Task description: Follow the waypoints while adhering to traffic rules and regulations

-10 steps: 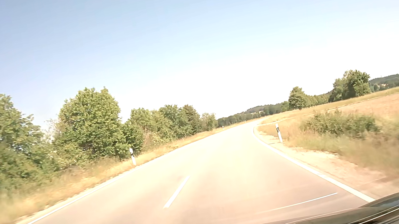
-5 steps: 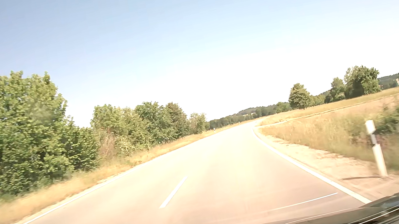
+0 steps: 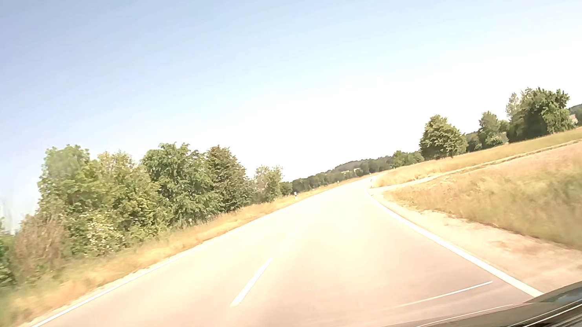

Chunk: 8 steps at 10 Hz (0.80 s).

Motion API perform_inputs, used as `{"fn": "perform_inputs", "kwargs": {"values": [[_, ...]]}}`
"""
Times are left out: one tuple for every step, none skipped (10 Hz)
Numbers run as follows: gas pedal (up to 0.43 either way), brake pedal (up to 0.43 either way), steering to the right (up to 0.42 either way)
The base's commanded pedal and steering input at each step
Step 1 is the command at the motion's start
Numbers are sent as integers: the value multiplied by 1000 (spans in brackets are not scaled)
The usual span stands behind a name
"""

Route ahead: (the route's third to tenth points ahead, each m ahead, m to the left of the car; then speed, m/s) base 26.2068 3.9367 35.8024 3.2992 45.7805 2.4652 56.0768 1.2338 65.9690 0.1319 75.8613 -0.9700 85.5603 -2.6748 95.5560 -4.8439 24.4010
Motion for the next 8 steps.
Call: {"fn": "perform_inputs", "kwargs": {"values": [[220,0,11],[228,0,11],[228,0,11],[240,0,11],[248,0,11],[268,0,11],[287,0,11],[299,0,11]]}}
